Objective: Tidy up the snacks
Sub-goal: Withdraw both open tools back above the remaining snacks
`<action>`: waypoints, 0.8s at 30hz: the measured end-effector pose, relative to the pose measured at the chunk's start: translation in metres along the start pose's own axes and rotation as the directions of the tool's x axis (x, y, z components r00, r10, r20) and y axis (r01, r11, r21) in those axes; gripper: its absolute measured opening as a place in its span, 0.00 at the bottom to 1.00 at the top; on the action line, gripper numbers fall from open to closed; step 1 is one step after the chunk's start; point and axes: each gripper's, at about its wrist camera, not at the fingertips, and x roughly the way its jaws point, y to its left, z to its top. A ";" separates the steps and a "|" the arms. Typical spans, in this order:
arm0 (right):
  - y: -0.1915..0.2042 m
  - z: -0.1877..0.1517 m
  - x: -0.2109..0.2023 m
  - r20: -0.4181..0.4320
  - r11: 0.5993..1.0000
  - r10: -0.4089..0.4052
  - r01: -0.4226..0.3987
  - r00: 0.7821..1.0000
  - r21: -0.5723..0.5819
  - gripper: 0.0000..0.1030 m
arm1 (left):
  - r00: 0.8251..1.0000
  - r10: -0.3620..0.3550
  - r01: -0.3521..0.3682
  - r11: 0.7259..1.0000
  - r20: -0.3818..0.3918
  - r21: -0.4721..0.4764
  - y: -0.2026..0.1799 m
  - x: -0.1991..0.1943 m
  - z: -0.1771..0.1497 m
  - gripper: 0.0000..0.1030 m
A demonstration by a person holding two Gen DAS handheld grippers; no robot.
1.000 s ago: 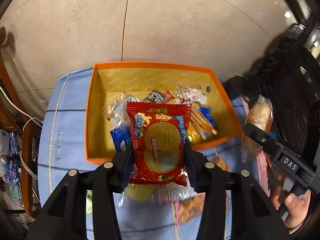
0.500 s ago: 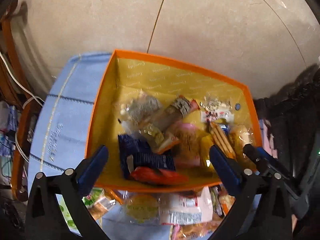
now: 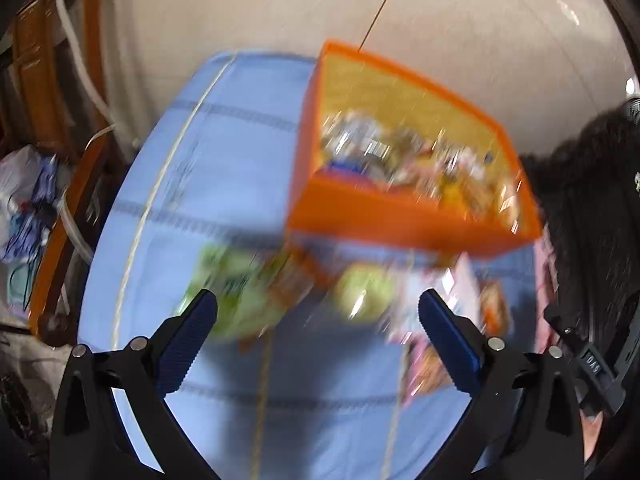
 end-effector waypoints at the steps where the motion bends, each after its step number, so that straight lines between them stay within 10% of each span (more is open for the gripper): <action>1: -0.001 -0.012 -0.001 -0.024 1.000 -0.001 0.001 1.000 0.008 0.92 | 1.000 0.006 -0.006 1.000 -0.012 0.012 0.006 0.000 -0.012 0.96; 11: 0.012 -0.119 -0.003 -0.215 0.998 -0.007 0.019 0.977 0.053 0.92 | 0.997 0.060 -0.051 0.988 -0.057 0.146 0.033 0.009 -0.075 0.96; 24: 0.008 -0.132 -0.015 -0.136 0.994 -0.104 0.105 0.985 0.006 0.92 | 0.996 -0.003 0.016 0.990 -0.094 0.139 0.027 0.008 -0.090 0.96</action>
